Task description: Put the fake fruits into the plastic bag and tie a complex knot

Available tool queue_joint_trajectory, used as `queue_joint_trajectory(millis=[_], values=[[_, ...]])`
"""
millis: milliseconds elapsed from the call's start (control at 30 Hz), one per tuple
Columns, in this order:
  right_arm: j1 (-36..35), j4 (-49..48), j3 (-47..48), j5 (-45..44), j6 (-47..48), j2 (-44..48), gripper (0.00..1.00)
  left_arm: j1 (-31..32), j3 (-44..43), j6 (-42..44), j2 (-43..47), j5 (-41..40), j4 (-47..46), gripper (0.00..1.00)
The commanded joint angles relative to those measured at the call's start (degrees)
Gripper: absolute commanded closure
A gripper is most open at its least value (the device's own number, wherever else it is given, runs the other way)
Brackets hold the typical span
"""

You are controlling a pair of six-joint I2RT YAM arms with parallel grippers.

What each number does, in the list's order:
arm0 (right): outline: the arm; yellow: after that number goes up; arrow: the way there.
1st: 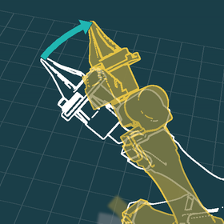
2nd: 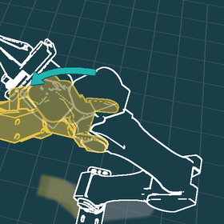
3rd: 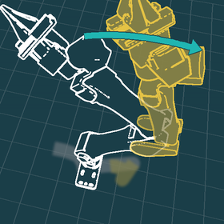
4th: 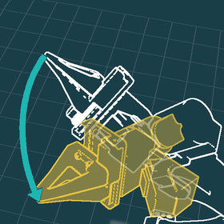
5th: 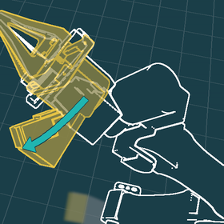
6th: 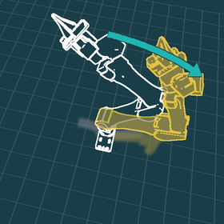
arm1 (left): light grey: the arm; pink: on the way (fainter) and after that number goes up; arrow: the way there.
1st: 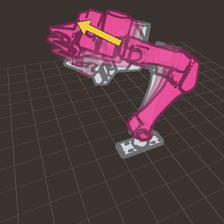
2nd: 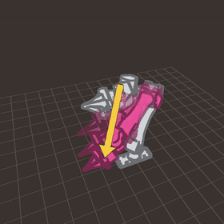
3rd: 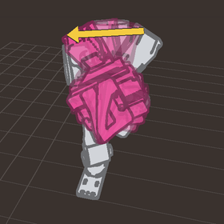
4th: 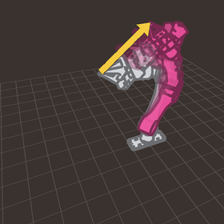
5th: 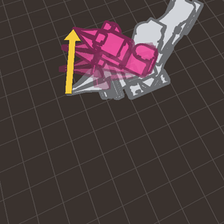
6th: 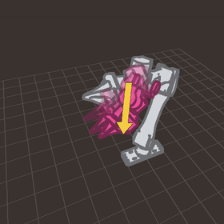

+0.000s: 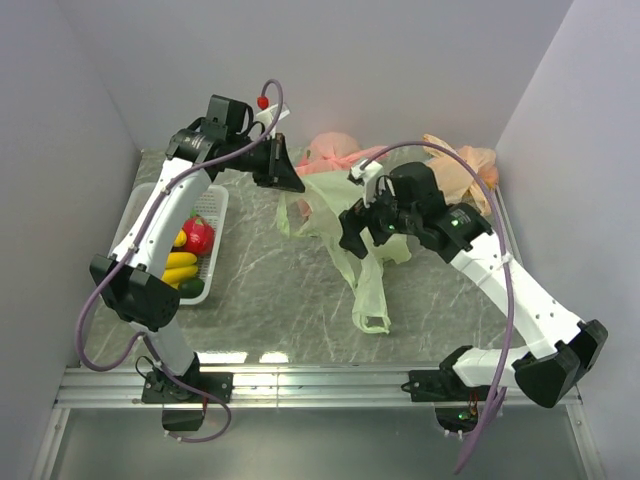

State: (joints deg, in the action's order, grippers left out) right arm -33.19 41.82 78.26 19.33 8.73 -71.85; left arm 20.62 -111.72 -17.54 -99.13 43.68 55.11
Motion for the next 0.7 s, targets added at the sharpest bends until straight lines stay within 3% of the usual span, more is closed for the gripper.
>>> queue_joint_trajectory(millis=[0,100,167,200,267,300,333,367,400,467,500,533,567,600,633,667], values=[[-3.45,-5.60,-1.09,-11.47,-2.75,0.49,0.01,0.30,0.10,-5.83,2.98,-2.64,-2.64,1.00],[-4.60,-7.63,-4.07,-22.78,-2.93,-1.96,0.00,0.30,0.63,-6.54,3.51,-0.79,-3.25,1.00],[-4.34,-5.97,-3.82,-25.56,-2.76,-6.08,0.00,0.30,1.15,-4.97,4.30,1.48,-4.05,1.00],[-4.08,-4.31,-3.73,-26.01,-2.06,-7.15,0.09,0.21,0.98,-4.09,4.47,3.93,-4.22,1.00],[-0.68,-1.58,-2.59,-14.64,-1.26,-8.47,0.42,-1.01,0.63,-1.10,4.83,7.45,-5.18,1.00],[0.66,0.61,-1.71,-1.54,-0.22,-8.13,0.68,-2.41,-0.42,0.39,4.13,15.39,-5.28,1.00],[2.32,2.02,-1.10,4.69,1.10,-7.52,0.78,-6.43,-0.69,3.79,3.51,20.43,-6.06,1.00],[5.30,3.25,-0.74,10.32,2.24,-5.86,0.96,-8.91,-1.73,4.35,2.55,24.05,-7.46,0.98],[7.24,6.31,-0.30,16.12,5.47,-5.06,1.00,-11.37,-3.49,3.57,1.50,27.65,-9.48,0.94],[12.33,10.80,2.42,31.02,10.06,-3.83,1.00,-17.62,-3.24,-8.33,-2.28,40.73,-18.66,0.89],[13.40,17.78,4.60,35.29,15.99,-4.08,1.00,-18.85,-0.37,-15.78,-3.86,44.44,-35.34,0.87],[14.20,21.68,5.84,38.29,19.01,-4.87,1.00,-19.82,1.31,-29.43,-4.05,48.04,-45.78,0.87],[14.81,25.11,6.72,41.54,21.48,-7.22,1.00,-20.27,2.98,-34.35,-3.88,48.51,-53.89,0.88],[15.69,31.94,7.43,43.23,27.51,-8.90,1.00,-20.18,6.48,-38.75,-3.44,48.60,-68.50,0.88],[16.48,34.18,7.87,44.38,29.48,-10.40,1.00,-19.75,7.91,-46.28,-3.18,48.34,-73.34,0.91],[17.10,34.72,7.35,45.69,30.02,-12.85,1.00,-18.52,8.97,-48.18,-3.35,47.56,-75.66,0.92]])
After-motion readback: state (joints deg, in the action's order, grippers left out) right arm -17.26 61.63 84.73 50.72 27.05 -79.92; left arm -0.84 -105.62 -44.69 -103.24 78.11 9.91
